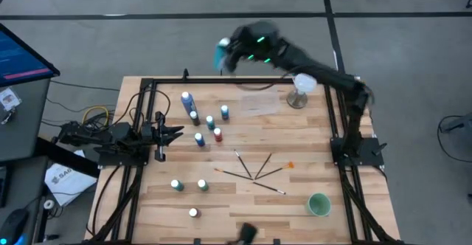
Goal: Pick & Place Paint Supplies
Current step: Put the large light blue paint bottle into the transparent bin
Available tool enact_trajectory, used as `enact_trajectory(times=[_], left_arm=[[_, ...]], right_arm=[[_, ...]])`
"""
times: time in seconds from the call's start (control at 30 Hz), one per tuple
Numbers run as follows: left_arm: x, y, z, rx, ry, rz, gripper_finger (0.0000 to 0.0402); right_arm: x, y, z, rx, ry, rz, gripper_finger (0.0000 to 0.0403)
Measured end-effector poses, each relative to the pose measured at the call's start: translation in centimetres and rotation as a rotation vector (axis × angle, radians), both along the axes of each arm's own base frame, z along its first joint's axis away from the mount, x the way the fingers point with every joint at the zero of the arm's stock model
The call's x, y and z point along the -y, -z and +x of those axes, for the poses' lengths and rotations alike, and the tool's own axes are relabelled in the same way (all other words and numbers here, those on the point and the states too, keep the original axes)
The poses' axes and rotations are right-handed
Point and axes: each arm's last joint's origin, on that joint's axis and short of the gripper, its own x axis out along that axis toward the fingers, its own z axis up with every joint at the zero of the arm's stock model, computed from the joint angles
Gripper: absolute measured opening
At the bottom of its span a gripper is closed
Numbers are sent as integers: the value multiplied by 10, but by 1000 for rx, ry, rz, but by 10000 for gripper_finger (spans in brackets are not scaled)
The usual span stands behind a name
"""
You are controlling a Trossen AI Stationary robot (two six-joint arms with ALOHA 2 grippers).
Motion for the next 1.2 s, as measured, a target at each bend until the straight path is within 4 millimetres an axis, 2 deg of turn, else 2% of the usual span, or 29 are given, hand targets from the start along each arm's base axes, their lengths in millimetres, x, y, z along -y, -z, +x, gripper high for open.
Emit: enact_trajectory(times=[0.1, 0.23, 0.3, 0.4, 0.57, 0.67, 0.8, 1.03, 1.2], left_arm=[[0, 0, 0, -3, 1, 1, 1], [0, 0, 1, -5, 2, 1, 1], [0, 0, 1, -2, 2, 1, 1], [0, 0, 1, -2, 1, 1, 1], [0, 0, 1, -6, 0, 1, 1], [0, 0, 1, -6, 0, 1, 1], [0, 0, 1, -7, 0, 1, 1], [0, 0, 1, -6, 0, 1, 1], [0, 0, 1, -4, 0, 1, 1]], right_arm=[[1, -28, -36, -2, 38, -19, 110], [-4, -51, -75, -26, 72, -27, 110], [-8, -58, -92, -44, 80, -16, 110], [-12, -55, -109, -77, 45, 14, 110], [-18, -32, -136, -137, -45, 83, 110], [-23, -13, -156, -130, -20, 110, 110], [-30, 20, -168, -54, 10, 123, 110], [-41, 83, -180, 52, 20, 175, 110], [-44, 111, -180, 90, 26, 201, 110]])
